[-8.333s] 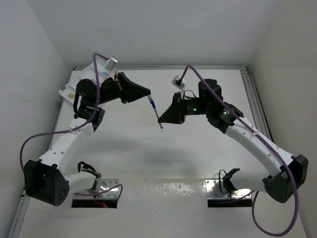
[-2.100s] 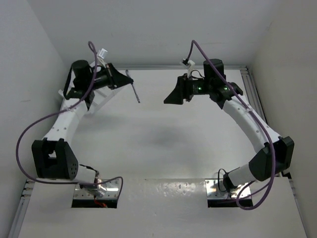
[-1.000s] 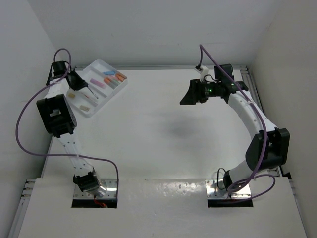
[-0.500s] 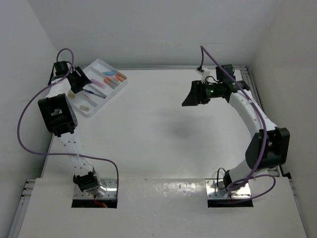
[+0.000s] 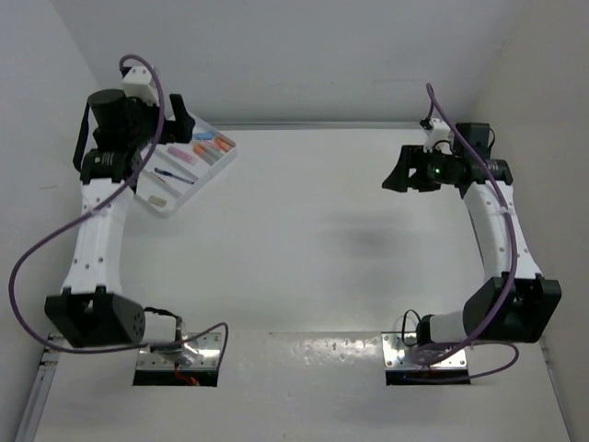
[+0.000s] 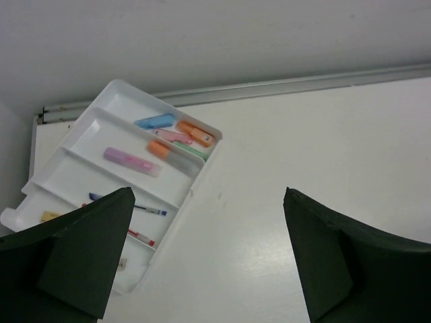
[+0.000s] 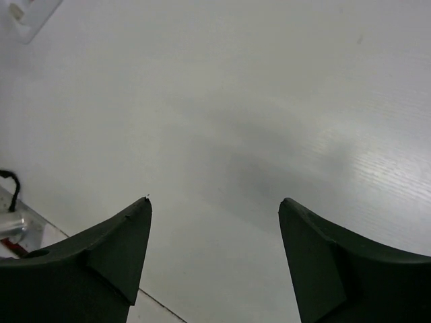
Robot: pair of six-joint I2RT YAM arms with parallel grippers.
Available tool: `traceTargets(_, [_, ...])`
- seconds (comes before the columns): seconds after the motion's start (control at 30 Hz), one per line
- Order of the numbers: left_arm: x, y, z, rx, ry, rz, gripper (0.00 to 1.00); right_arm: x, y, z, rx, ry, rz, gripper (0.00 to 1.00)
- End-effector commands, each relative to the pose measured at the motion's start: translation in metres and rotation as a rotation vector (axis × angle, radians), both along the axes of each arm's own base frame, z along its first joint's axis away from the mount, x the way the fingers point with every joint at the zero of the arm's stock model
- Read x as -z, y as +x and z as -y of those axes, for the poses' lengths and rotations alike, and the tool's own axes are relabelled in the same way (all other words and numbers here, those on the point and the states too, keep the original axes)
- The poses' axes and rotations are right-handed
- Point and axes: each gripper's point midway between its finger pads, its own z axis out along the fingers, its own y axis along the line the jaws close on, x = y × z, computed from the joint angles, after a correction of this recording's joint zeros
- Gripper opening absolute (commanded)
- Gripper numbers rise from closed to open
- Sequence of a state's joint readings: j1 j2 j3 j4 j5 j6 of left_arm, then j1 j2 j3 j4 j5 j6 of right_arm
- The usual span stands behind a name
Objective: Sort the stationery into containers
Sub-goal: Reset both arms
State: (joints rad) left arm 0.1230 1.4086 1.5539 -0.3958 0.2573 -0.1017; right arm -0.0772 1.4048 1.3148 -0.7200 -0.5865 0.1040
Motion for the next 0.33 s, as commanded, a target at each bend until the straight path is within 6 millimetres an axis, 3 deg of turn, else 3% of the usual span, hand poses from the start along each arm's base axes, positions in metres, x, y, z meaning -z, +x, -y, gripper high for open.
traceTargets(0.0, [0.029, -0.031, 0.011, 0.049, 0.087, -0.055, 1.00, 0.021, -0.019, 0.026, 0.075, -0.111, -0.057, 0.75])
traceTargets(0.07, [0.049, -0.045, 0.023, 0.076, 0.085, -0.085, 1.00, 0.035, -0.028, 0.035, 0.104, -0.124, -0.089, 0.76])
traceTargets(0.1, [0.044, -0.055, 0.028, 0.082, 0.090, -0.067, 1.00, 0.033, -0.030, 0.039, 0.121, -0.131, -0.072, 0.76])
traceTargets(0.13, [0.057, -0.060, 0.029, 0.081, 0.091, -0.091, 1.00, 0.042, -0.036, 0.044, 0.141, -0.138, -0.092, 0.80])
traceTargets(0.3, [0.070, -0.082, 0.023, 0.062, 0.180, -0.097, 1.00, 0.044, -0.044, 0.047, 0.170, -0.139, -0.073, 0.81])
